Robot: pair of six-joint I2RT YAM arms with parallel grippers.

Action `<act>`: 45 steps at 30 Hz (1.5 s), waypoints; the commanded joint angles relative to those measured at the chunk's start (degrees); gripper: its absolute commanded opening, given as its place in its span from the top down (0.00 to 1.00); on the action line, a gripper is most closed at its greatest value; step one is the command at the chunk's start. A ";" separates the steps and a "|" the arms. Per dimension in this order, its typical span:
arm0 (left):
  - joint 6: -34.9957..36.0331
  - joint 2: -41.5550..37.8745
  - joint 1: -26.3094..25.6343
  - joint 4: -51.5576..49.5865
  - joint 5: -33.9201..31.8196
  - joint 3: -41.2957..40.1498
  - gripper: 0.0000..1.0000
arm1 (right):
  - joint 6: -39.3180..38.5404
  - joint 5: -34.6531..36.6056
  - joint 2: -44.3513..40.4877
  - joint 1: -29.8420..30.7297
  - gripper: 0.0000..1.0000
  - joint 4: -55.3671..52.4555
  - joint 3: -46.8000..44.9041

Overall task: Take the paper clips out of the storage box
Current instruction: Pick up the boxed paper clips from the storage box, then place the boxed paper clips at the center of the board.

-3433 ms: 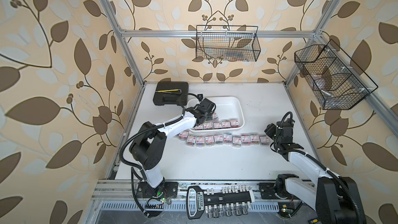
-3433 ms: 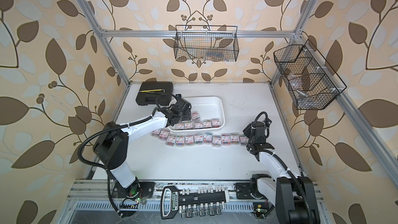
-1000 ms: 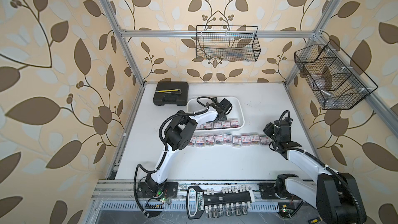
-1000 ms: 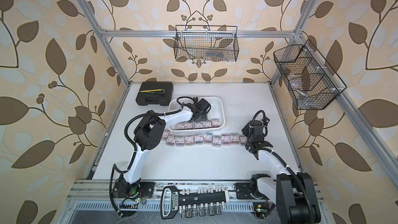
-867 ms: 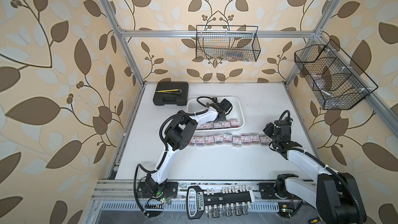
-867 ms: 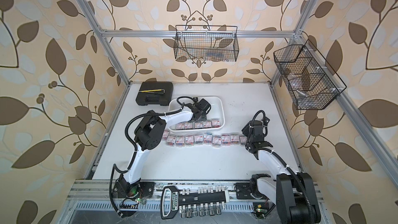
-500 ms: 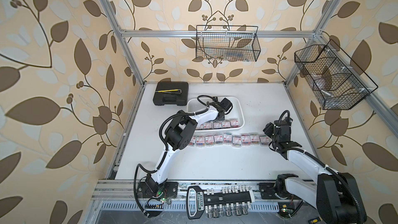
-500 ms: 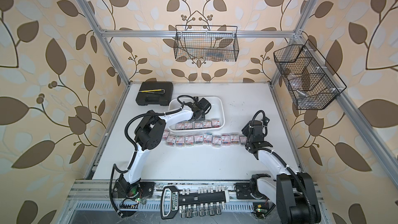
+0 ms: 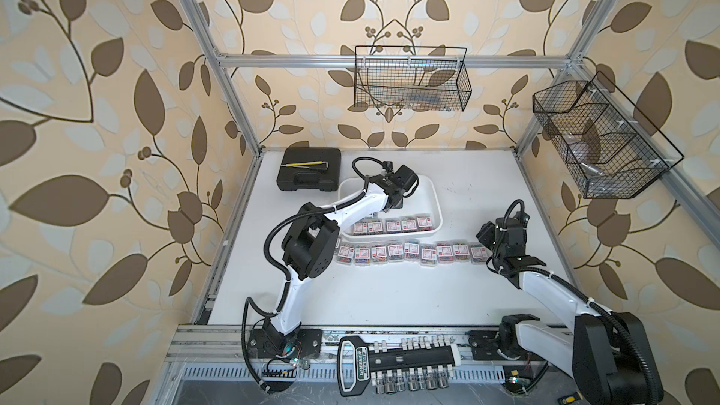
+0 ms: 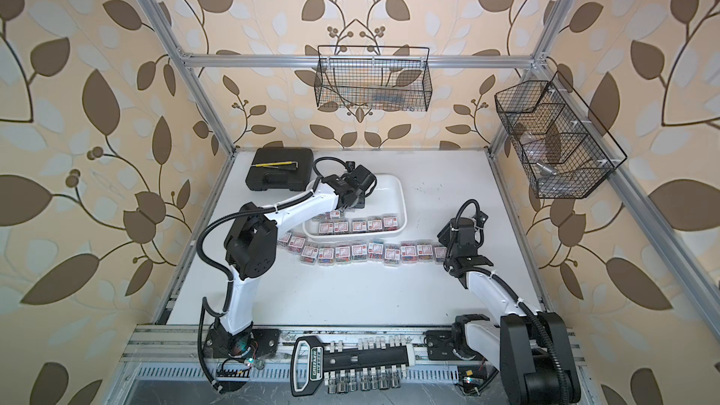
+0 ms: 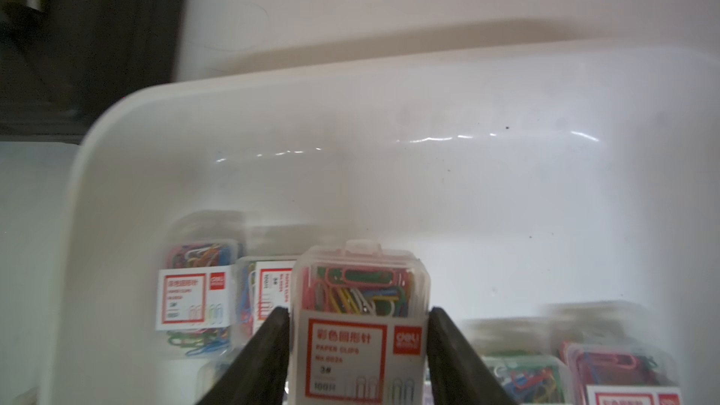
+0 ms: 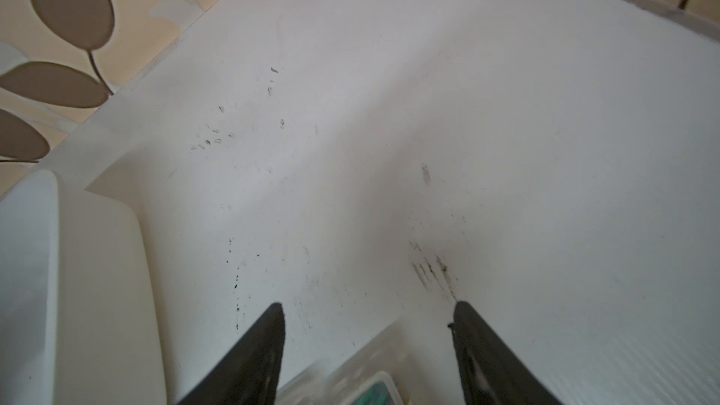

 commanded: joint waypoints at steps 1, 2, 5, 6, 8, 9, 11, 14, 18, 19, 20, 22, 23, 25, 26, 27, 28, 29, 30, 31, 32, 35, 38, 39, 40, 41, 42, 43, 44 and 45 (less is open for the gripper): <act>1.30 -8.47 -0.25 -2.03 -6.30 -3.64 0.45 | -0.24 1.27 -0.13 0.35 0.31 -0.41 1.73; 1.39 -10.20 -0.17 -1.93 -7.39 -5.48 0.45 | -0.24 1.22 -0.02 0.37 0.31 -0.41 1.77; 2.20 -15.49 -0.03 -1.40 -10.70 -11.16 0.45 | -0.29 1.31 -0.22 0.46 0.31 -0.43 1.77; 2.17 -16.98 0.09 -1.69 -11.75 -12.76 0.45 | -0.25 1.36 -0.33 0.51 0.31 -0.43 1.69; 1.94 -20.02 0.61 -2.60 -13.92 -16.12 0.46 | -0.30 1.35 -0.26 0.46 0.31 -0.48 1.72; 1.85 -21.51 0.91 -2.83 -14.69 -17.65 0.46 | -0.24 1.31 -0.16 0.46 0.31 -0.46 1.81; 1.87 -24.84 1.69 -2.76 -16.11 -21.42 0.46 | -0.42 1.27 -0.09 0.55 0.31 -0.44 1.82; 0.32 -29.43 4.10 -3.99 -17.52 -26.89 0.46 | -0.25 1.36 -0.37 0.55 0.31 -0.45 1.61; -2.26 -37.43 10.89 -4.44 -16.35 -35.47 0.47 | -0.46 1.18 0.06 0.63 0.31 -0.47 1.86; -2.21 -39.39 13.36 -3.50 -15.35 -37.95 0.47 | -0.46 1.18 0.08 0.64 0.31 -0.40 1.88; -2.25 -41.14 16.01 -2.60 -14.00 -40.45 0.47 | -0.47 1.18 0.08 0.70 0.31 -0.21 1.91; -2.80 -43.42 20.69 -2.02 -12.45 -43.58 0.47 | -0.53 1.25 0.04 0.81 0.31 -0.12 1.87; -3.36 -44.07 22.62 -1.69 -12.24 -44.88 0.47 | -0.57 1.26 0.15 0.88 0.31 -0.22 1.90; -4.21 -44.05 25.39 -1.03 -11.19 -46.49 0.47 | -0.51 1.27 0.25 0.99 0.31 -0.21 1.95; -4.45 -43.56 26.22 -0.56 -10.30 -46.90 0.47 | -0.62 1.27 0.25 1.07 0.31 -0.22 2.00; -4.57 -42.80 26.53 -0.29 -9.74 -47.06 0.47 | -0.60 1.34 0.19 1.08 0.31 -0.22 1.95; -4.79 -41.69 26.64 -0.34 -9.56 -46.82 0.47 | -0.60 1.47 0.08 1.16 0.31 -0.22 1.95; -5.27 -40.43 26.65 -0.78 -9.77 -46.34 0.47 | -0.54 1.53 0.06 1.16 0.31 -0.22 1.86; -5.71 -39.21 26.73 -1.46 -10.25 -45.71 0.47 | -0.53 1.60 0.01 1.16 0.31 -0.22 1.86; -6.47 -37.73 26.81 -2.66 -11.18 -45.04 0.47 | -0.51 1.61 0.15 1.17 0.31 -0.31 1.95; -7.32 -36.37 27.04 -4.00 -12.11 -44.33 0.47 | -0.53 1.54 0.19 1.17 0.31 -0.39 2.02; -8.96 -32.69 27.61 -6.30 -13.36 -42.89 0.47 | -0.56 1.56 -0.02 1.16 0.31 -0.31 1.87; -9.05 -31.13 28.42 -6.45 -12.87 -42.58 0.47 | -0.52 1.62 -0.23 1.17 0.31 -0.31 1.77; -9.13 -30.70 28.72 -6.32 -12.60 -42.54 0.46 | -0.51 1.55 -0.22 1.10 0.31 -0.32 1.78; -9.14 -30.09 29.05 -6.11 -12.18 -42.41 0.46 | -0.51 1.47 -0.33 1.16 0.31 -0.32 1.80; -9.27 -29.43 29.26 -6.02 -11.89 -42.18 0.46 | -0.60 1.37 -0.35 1.09 0.31 -0.31 1.69; -9.39 -28.79 29.41 -6.05 -11.77 -41.89 0.46 | -0.59 1.42 -0.61 1.12 0.31 -0.22 1.60; -9.71 -27.97 29.50 -6.30 -11.76 -41.48 0.46 | -0.52 1.41 -0.75 1.14 0.31 -0.08 1.43; -10.08 -27.28 29.55 -6.78 -11.90 -40.97 0.46 | -0.56 1.40 -0.79 1.17 0.31 -0.11 1.37; -10.36 -26.66 29.63 -7.18 -12.09 -40.56 0.46 | -0.51 1.60 -0.84 1.10 0.31 -0.08 1.35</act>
